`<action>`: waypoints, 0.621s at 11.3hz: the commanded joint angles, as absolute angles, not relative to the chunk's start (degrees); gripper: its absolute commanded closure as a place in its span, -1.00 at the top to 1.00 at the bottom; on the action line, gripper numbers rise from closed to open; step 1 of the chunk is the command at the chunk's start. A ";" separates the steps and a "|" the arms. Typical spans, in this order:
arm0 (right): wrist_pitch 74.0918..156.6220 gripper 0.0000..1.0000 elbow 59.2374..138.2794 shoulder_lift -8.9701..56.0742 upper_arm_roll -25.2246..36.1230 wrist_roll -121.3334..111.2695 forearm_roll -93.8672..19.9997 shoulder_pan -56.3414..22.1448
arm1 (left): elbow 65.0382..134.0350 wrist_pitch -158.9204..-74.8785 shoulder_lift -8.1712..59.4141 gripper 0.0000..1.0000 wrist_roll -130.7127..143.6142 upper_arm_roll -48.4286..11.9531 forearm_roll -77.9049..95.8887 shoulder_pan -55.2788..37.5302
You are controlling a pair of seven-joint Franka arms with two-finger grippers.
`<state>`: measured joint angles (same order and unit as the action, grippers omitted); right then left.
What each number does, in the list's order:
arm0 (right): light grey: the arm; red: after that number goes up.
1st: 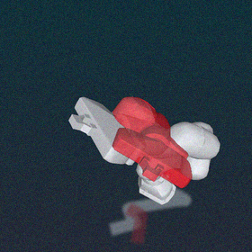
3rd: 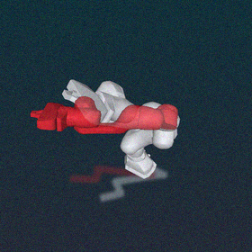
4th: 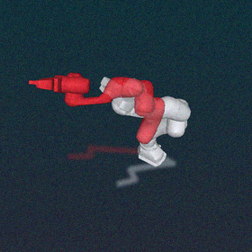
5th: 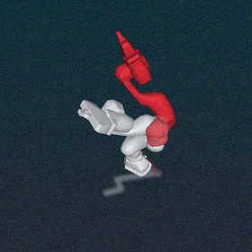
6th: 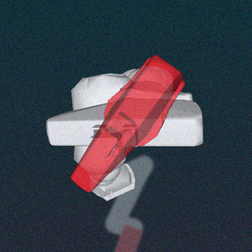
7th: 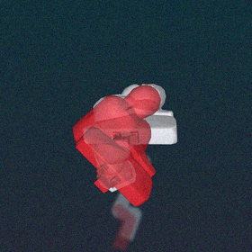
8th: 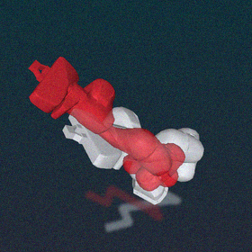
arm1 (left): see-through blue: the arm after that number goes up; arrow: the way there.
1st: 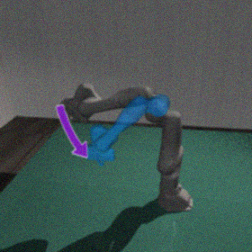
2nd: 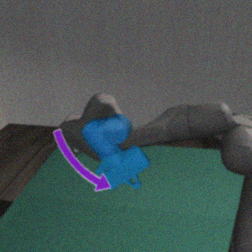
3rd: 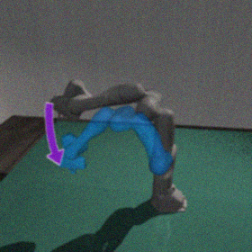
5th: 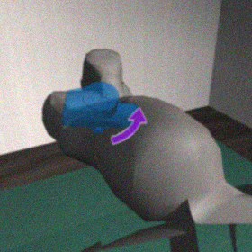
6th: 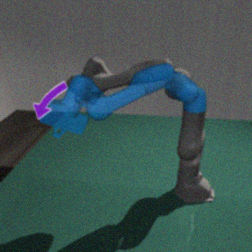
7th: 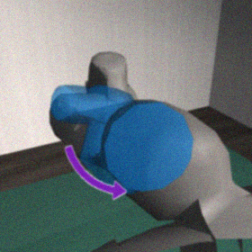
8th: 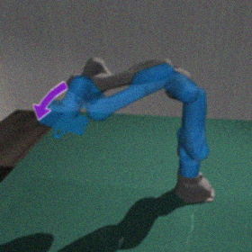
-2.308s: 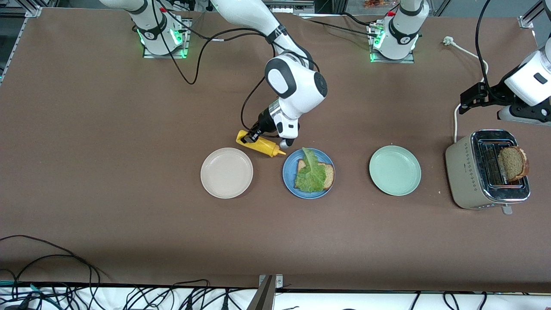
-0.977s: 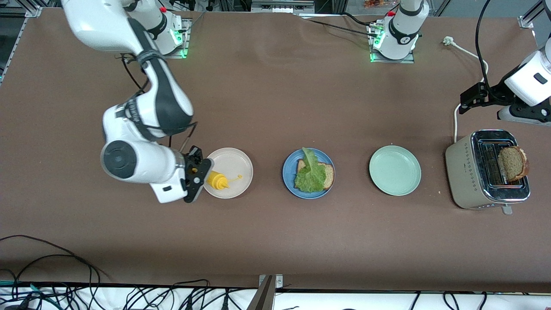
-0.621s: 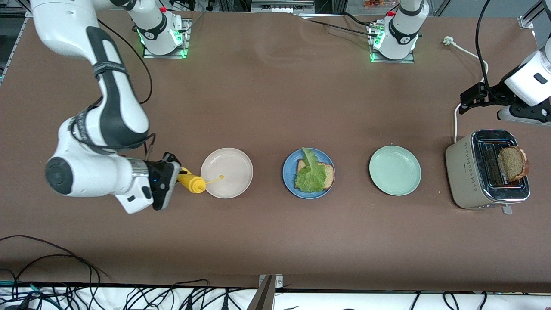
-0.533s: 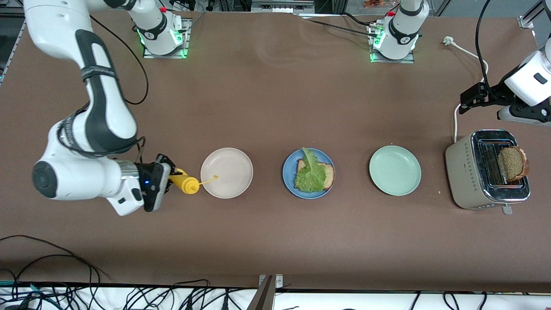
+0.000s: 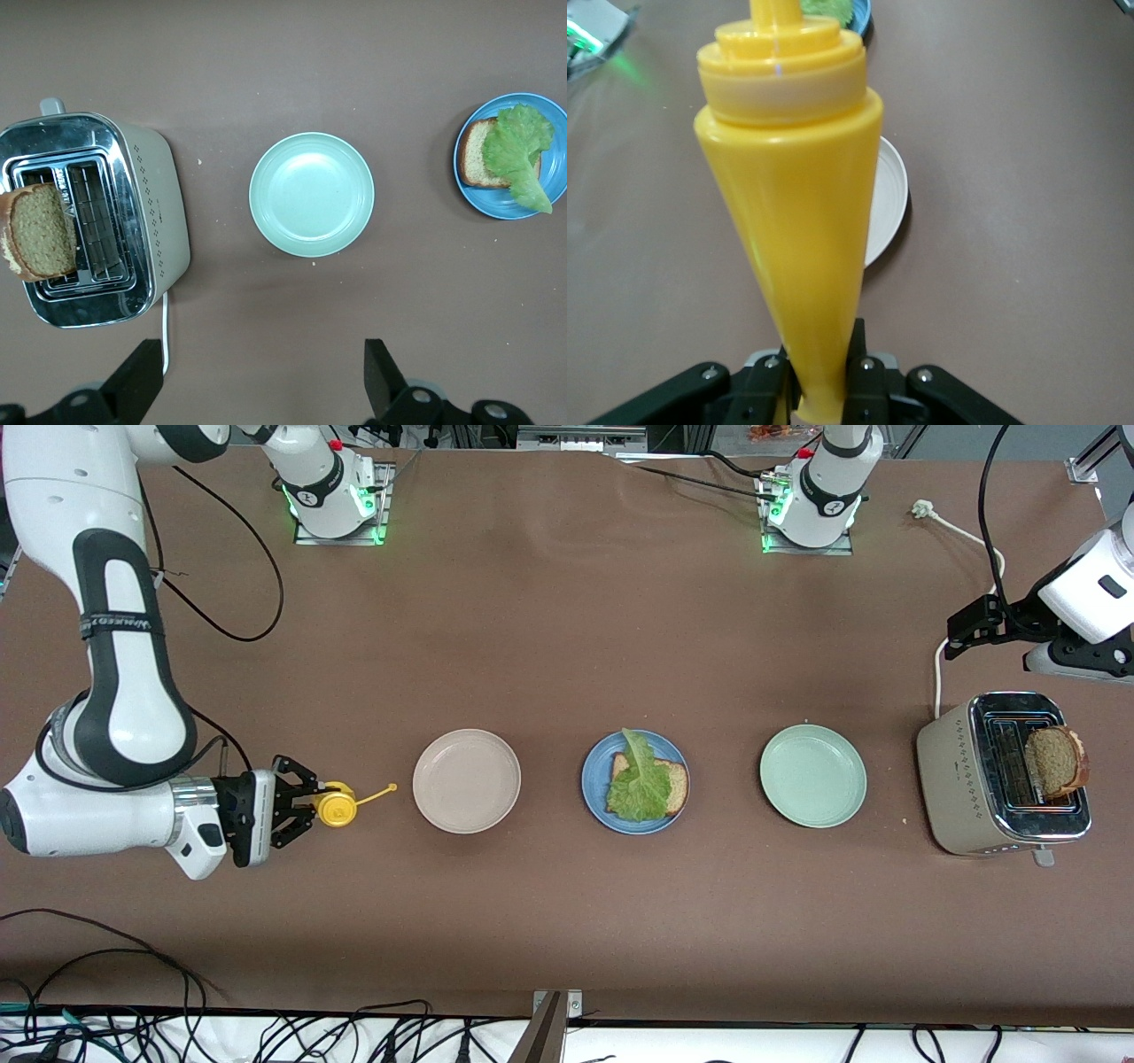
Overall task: Make sandwich in blue plate with both arms
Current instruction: 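Set the mustard bottle upright on the table and open the right gripper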
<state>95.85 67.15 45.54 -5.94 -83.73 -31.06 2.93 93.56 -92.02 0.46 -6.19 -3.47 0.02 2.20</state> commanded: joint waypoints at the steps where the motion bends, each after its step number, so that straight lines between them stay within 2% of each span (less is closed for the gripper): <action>1: 95.10 -1.00 67.85 48.15 -7.29 -92.88 -37.08 6.41 | 92.02 -90.97 0.97 1.00 -7.38 -3.60 -0.53 2.37; 7: 95.71 -1.00 67.85 58.52 -7.12 -108.44 -48.15 8.88 | 92.02 -90.88 0.97 1.00 -7.38 -3.60 -0.53 2.37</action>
<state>95.76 68.39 54.81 -5.99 -102.57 -43.58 7.42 93.54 -92.01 0.47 -6.19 -3.47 0.02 2.20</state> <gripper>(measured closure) 0.784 0.000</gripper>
